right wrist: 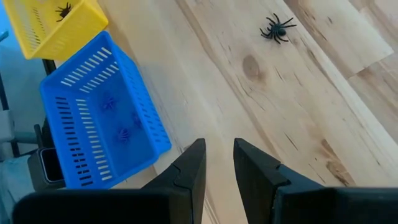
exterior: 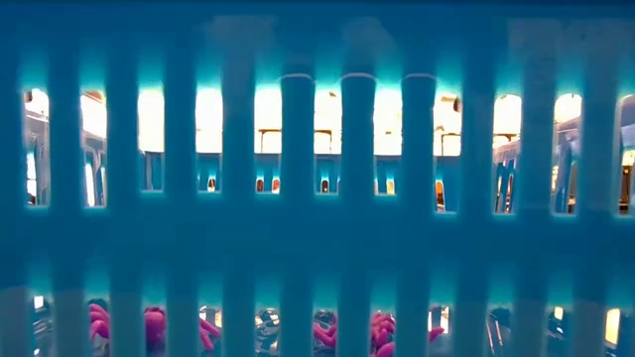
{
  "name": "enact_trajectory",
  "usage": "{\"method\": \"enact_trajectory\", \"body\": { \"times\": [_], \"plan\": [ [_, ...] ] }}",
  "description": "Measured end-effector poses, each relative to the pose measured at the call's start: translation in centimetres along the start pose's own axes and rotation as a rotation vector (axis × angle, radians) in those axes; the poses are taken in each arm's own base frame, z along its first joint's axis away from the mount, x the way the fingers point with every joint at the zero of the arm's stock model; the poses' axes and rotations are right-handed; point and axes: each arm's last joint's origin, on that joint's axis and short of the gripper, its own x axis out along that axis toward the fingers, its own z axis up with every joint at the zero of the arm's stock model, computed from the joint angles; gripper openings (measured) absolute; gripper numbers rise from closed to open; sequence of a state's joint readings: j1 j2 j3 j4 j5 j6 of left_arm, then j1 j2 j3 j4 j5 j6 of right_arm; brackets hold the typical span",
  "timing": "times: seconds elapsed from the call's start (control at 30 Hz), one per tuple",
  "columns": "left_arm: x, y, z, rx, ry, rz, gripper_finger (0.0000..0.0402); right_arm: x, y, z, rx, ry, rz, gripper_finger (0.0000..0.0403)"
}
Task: Sort Halloween decoration
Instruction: Put the black spider toy into the yellow bin
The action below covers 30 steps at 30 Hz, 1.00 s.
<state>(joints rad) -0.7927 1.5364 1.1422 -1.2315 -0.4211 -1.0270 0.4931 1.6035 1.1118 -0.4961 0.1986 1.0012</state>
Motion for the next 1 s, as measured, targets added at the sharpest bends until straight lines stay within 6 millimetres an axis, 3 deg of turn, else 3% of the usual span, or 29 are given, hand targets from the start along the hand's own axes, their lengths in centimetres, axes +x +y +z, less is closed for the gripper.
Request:
{"method": "enact_trajectory", "body": {
  "times": [0.3,0.5,0.63,1.0],
  "plan": [
    [5.5,3.5,-0.1,0.001,0.089,0.221,0.006,0.0,0.0,0.0,-0.041,-0.017,-0.011,0.0079],
    [8.5,5.7,0.2,-0.049,0.087,0.132,0.006,0.0,0.0,0.1,-0.067,-0.017,-0.012,0.0079],
    [9.2,7.4,0.3,-0.112,0.065,0.002,0.006,0.0,-0.1,0.1,-0.067,-0.027,-0.021,0.0079],
    [10.8,11.6,-1.5,-0.305,0.119,0.0,0.006,0.0,-0.2,0.1,-0.075,-0.025,-0.029,0.0079]
  ]
}}
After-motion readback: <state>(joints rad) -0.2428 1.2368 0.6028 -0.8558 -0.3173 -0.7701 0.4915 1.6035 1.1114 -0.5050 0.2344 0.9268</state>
